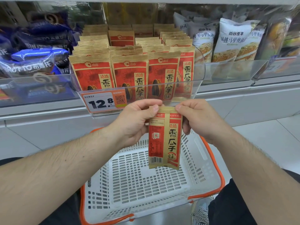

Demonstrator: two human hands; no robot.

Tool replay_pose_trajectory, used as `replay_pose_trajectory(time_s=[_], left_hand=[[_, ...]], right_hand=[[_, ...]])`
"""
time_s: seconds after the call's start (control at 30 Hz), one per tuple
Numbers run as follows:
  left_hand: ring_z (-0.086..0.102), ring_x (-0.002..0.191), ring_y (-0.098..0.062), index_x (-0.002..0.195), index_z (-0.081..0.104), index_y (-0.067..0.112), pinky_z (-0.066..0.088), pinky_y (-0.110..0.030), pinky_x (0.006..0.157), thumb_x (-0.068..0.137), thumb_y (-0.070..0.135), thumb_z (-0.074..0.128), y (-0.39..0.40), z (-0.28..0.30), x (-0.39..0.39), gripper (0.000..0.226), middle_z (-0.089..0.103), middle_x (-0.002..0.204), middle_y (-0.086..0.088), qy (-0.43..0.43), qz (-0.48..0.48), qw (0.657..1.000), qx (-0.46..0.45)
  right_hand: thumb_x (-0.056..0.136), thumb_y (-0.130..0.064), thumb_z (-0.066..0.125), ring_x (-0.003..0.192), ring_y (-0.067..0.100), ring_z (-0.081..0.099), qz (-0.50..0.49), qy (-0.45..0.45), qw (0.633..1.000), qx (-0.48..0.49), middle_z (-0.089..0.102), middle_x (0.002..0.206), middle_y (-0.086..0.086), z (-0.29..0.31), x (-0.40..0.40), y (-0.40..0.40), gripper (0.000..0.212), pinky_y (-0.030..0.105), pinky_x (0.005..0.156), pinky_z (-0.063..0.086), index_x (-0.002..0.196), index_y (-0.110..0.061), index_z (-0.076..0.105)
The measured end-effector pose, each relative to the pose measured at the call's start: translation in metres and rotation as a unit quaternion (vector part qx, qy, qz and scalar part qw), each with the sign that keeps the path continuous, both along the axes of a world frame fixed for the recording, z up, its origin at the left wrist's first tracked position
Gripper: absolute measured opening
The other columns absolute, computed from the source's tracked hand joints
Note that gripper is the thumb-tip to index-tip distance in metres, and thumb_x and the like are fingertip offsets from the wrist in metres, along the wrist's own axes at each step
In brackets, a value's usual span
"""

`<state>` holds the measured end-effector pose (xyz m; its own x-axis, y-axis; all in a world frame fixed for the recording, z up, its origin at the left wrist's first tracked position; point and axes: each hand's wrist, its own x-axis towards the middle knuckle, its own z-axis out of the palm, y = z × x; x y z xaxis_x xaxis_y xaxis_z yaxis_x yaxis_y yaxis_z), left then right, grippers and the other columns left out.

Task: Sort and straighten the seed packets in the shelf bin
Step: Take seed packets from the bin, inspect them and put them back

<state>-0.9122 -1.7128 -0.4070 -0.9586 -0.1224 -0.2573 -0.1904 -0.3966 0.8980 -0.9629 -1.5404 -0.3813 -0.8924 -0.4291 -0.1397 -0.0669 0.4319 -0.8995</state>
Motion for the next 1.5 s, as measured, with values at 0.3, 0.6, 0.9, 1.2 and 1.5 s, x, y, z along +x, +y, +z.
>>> replay_pose_trajectory(time_s=[0.3,0.6,0.9,1.2,1.5], left_hand=[[0.072,0.066,-0.018,0.085,0.067,0.004,0.061,-0.032,0.06,0.087,-0.002,0.064,0.001,0.005,-0.001,0.006,0.074,0.076,-0.009,0.001,0.039,0.999,0.014],[0.071,0.07,-0.018,0.082,0.067,0.008,0.061,-0.036,0.062,0.088,0.005,0.066,0.001,0.005,-0.001,0.007,0.074,0.077,-0.006,0.002,0.016,1.0,-0.017],[0.07,0.078,-0.022,0.108,0.071,0.003,0.061,-0.042,0.066,0.092,0.015,0.063,-0.002,0.007,0.007,0.021,0.074,0.093,-0.012,-0.076,-0.109,0.99,-0.054],[0.071,0.064,-0.016,0.107,0.067,0.005,0.059,-0.029,0.053,0.099,0.012,0.057,0.009,-0.002,0.008,0.014,0.074,0.083,-0.009,-0.141,-0.069,0.988,0.0],[0.07,0.083,-0.019,0.107,0.067,0.011,0.061,-0.043,0.072,0.101,0.007,0.053,0.015,0.001,0.015,0.016,0.074,0.096,-0.007,-0.183,-0.168,0.967,-0.054]], right_hand=[[0.101,-0.02,0.051,0.04,0.008,0.046,-0.055,0.016,0.998,-0.01,0.065,0.067,0.021,0.005,0.0,-0.002,0.036,0.025,0.049,0.043,0.074,0.0,0.064],[0.1,-0.021,0.053,0.041,0.006,0.045,-0.079,0.021,0.997,0.0,0.063,0.061,0.006,0.004,-0.002,-0.006,0.037,0.024,0.047,0.041,0.072,0.0,0.064],[0.102,-0.02,0.05,0.044,0.014,0.045,-0.061,-0.074,0.993,-0.075,0.068,0.071,0.012,0.007,-0.009,0.008,0.031,0.026,0.047,0.041,0.083,-0.002,0.068],[0.091,-0.025,0.067,0.078,0.018,0.069,0.114,-0.158,0.971,0.14,0.077,0.09,0.005,0.01,-0.007,0.025,0.023,0.03,0.07,0.045,0.11,-0.012,0.063],[0.096,-0.018,0.062,0.071,0.018,0.071,0.086,-0.172,0.973,0.126,0.077,0.086,0.009,0.005,-0.007,0.024,0.019,0.028,0.068,0.053,0.107,-0.003,0.065]])
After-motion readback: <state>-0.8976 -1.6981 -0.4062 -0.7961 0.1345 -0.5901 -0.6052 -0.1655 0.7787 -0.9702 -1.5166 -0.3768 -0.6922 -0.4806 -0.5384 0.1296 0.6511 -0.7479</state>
